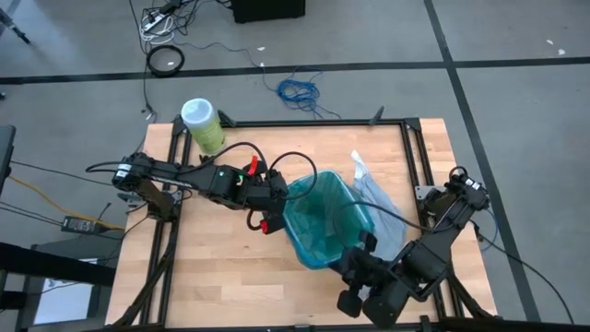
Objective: Place trash/remove bag and relplace
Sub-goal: Put the new blue trash bag into the trash bin
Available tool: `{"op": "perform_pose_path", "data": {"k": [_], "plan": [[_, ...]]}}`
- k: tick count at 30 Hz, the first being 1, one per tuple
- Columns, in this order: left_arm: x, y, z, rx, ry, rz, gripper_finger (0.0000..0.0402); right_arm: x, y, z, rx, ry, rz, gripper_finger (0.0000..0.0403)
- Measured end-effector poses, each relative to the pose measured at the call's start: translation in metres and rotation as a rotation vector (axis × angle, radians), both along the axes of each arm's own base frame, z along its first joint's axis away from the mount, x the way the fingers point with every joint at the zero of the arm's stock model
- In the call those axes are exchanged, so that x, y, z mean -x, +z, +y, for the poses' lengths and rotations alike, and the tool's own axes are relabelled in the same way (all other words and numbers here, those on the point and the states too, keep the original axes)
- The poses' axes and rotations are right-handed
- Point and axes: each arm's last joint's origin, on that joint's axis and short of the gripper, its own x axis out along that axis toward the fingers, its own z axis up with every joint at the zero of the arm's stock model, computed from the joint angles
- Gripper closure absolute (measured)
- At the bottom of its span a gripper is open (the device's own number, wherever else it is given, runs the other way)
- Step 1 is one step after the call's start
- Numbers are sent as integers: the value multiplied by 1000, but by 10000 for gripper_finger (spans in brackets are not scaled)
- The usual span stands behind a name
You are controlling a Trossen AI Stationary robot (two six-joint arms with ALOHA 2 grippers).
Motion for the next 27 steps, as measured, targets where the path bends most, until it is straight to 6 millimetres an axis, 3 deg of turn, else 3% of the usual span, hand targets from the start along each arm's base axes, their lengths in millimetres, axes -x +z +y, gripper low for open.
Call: {"op": "perform_pose_path", "data": {"k": [8,27], "plan": [[0,0,-1,30,2,1,400,-6,-31,3,-19,18,71,403],[-3,-5,-13,38,-3,-8,400,-11,-41,-10,69,-8,125,403]]}}
